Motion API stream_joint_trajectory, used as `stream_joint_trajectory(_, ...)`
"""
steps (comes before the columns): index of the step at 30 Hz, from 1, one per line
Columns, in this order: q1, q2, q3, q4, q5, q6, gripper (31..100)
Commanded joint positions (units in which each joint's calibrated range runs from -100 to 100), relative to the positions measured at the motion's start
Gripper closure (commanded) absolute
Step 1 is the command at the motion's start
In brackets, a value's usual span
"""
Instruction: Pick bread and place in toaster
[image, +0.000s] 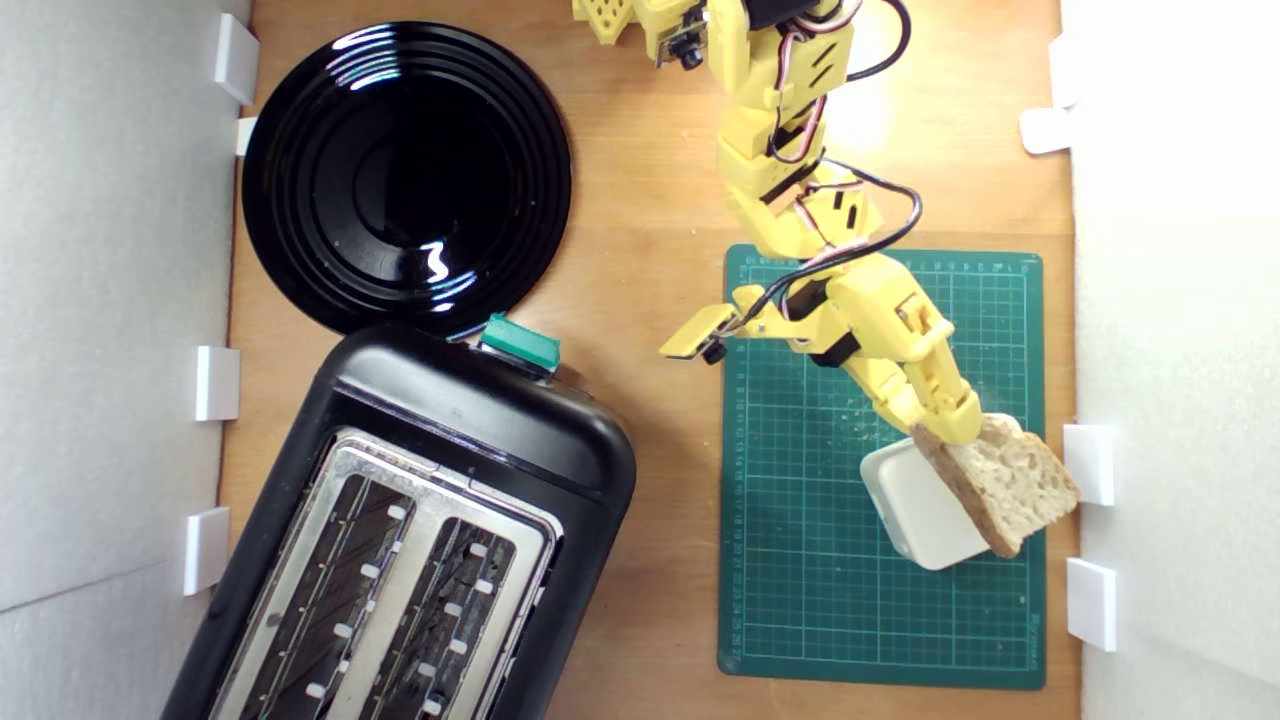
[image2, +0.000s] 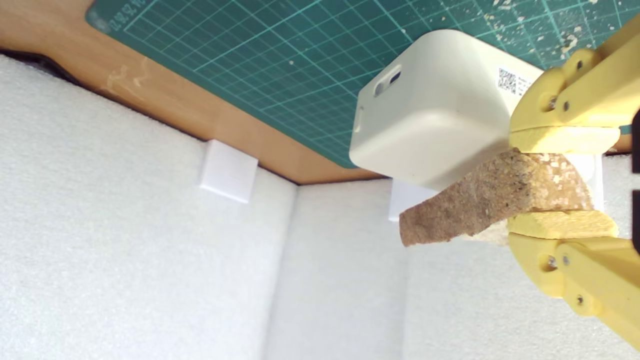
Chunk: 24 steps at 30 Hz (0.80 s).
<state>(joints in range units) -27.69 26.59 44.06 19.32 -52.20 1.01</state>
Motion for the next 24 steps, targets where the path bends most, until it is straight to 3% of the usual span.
stream_joint_trajectory(1, -0.43, -13.94, -1.98, -0.29, 9.20, -0.15, 72.4)
stream_joint_trajectory(19, 0.21, -55.62, -2.89, -0.20, 41.96, 1.53, 72.4)
stream_joint_trajectory(21, 0.05, -57.95, -4.43, -2.10, 45.46, 3.62, 72.4)
stream_joint_trajectory(24, 0.37, -60.53, -9.70, -7.90, 51.95, 7.60, 72.4)
